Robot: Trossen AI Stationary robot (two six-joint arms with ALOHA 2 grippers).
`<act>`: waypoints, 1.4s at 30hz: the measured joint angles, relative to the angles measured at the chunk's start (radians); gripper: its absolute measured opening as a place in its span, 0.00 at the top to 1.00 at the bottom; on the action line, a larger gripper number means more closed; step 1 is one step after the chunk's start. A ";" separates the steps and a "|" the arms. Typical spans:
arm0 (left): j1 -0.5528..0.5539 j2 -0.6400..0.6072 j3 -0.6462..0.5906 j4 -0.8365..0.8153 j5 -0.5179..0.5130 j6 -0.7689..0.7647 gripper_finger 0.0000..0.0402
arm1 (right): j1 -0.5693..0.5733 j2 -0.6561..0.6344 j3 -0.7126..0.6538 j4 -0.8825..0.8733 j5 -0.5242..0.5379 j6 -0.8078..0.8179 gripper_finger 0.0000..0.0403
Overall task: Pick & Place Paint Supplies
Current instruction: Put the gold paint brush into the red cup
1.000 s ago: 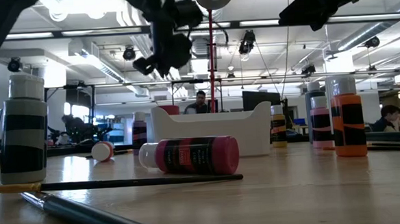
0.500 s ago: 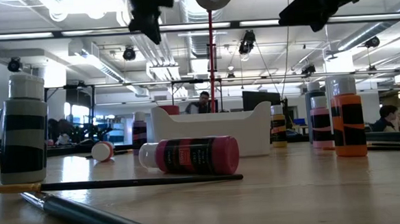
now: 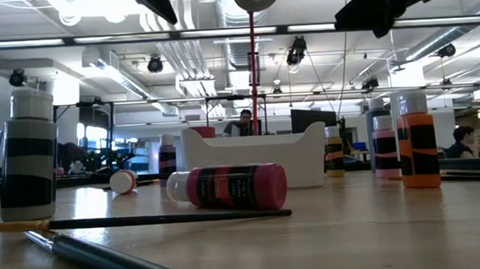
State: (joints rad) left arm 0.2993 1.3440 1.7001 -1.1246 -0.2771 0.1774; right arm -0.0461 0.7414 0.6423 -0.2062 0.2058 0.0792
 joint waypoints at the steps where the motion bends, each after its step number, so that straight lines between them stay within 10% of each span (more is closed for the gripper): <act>1: -0.012 -0.014 -0.019 0.009 0.000 -0.019 0.81 | 0.000 0.000 0.003 0.000 0.000 0.000 0.61; 16: -0.238 -0.189 -0.408 0.261 0.000 -0.289 0.81 | 0.000 -0.002 0.042 0.000 -0.004 -0.013 0.56; 42: -0.807 0.008 -0.380 0.253 -0.019 -0.976 0.81 | 0.000 -0.002 0.050 0.000 -0.004 -0.027 0.69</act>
State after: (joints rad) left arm -0.5080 1.3520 1.3196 -0.8719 -0.2963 -0.7989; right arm -0.0463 0.7399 0.6922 -0.2066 0.2020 0.0525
